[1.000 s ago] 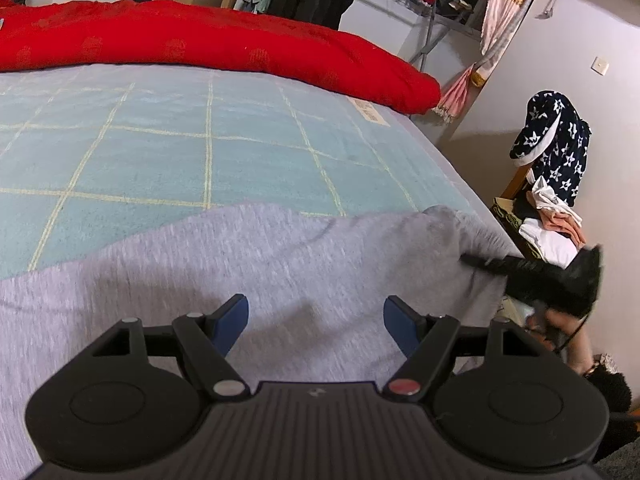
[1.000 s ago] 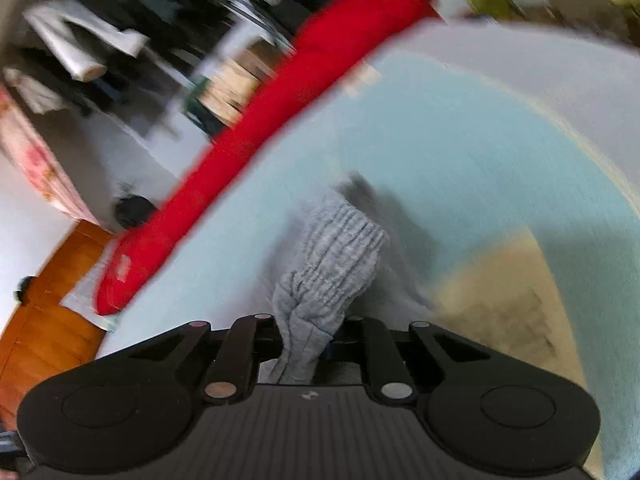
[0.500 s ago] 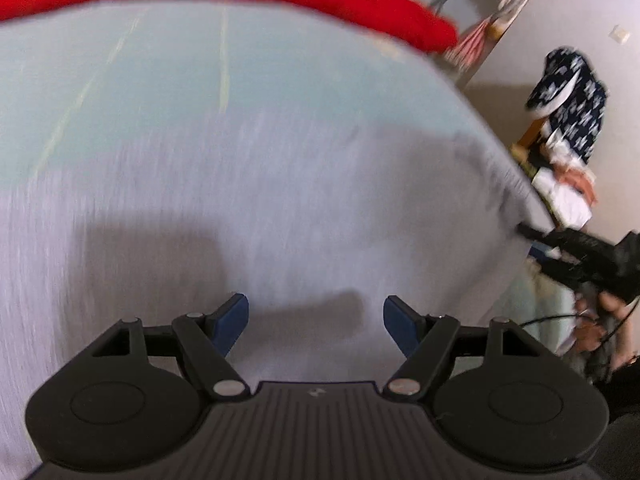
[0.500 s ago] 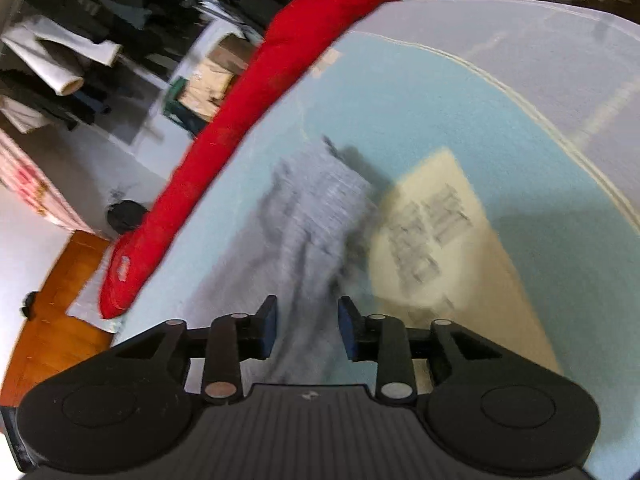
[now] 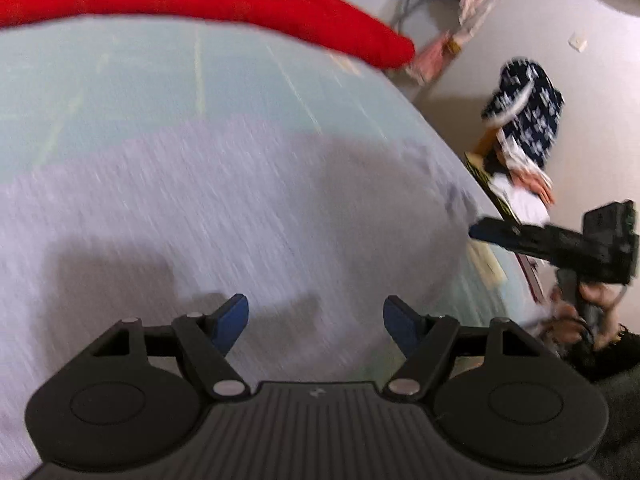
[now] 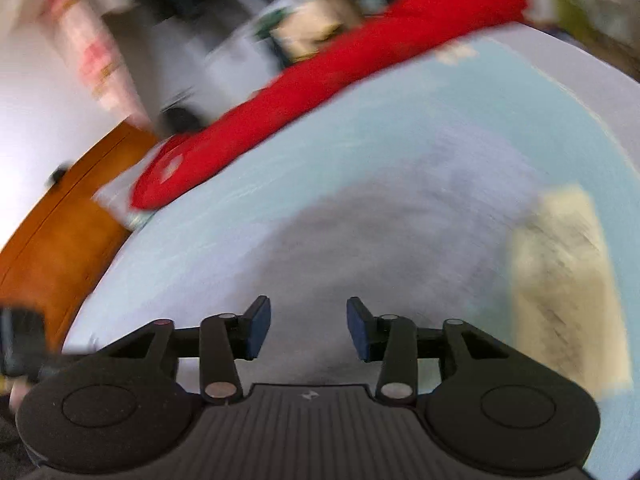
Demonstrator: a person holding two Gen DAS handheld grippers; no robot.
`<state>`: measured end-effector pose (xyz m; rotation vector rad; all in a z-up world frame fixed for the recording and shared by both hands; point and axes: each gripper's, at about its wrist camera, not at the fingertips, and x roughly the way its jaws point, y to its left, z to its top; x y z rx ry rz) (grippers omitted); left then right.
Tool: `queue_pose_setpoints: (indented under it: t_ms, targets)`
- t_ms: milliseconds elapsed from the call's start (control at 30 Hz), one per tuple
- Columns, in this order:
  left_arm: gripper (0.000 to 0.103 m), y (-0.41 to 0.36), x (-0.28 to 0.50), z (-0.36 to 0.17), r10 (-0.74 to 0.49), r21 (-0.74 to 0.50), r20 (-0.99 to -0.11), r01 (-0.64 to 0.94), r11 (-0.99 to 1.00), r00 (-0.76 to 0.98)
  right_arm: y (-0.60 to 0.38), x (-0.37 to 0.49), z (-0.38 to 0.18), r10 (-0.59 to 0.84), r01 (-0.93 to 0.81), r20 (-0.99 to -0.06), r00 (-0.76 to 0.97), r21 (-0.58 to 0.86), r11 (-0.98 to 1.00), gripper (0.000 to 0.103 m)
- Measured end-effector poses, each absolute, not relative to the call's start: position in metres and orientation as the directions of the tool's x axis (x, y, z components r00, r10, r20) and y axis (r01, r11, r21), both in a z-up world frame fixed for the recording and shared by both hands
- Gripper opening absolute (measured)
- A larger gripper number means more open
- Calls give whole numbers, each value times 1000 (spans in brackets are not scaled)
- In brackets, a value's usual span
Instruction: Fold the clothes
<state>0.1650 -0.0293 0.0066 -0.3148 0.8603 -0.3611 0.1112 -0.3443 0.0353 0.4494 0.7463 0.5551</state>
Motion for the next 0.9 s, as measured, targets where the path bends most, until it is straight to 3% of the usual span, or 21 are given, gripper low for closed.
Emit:
queue_pose_setpoints:
  t_ms: [167,233,300,467,633,700,800,900]
  targets:
    - [72,-38,168,-29,-346,-347,-735,116,931,583,-255,137,34,566,-528,-613,551,268,806,49]
    - [74,-49,145,-33,-344,-347,-725,115,931,596,-231,136,13,471,-535,-706,528,154,831,49]
    - [74,-50,123,-35,-356,-385,-724,82,919,591,-231,115,-1,434,-563,-722,539,75,823,49]
    - [73,-27,114,-27,-412,-505,-700,5,863,583,-259,100,10,455,-515,-752,477,181,838,50]
    - [74,-26,151,1,-364,-430,-634,79,899,683,-257,108,37,496,-560,-681,539,151,815,55]
    - [74,-30,168,-4,-356,-409,-637,92,908,684,-250,121,34,480,-551,-664,573,122,826,56]
    - [74,-32,169,-29,-343,-411,-719,29,911,605,-250,135,11,396,-481,-724,565,102,871,56]
    - [75,-19,141,-40,-380,-486,-693,-8,874,613,-277,115,1,434,-478,-719,543,160,864,58]
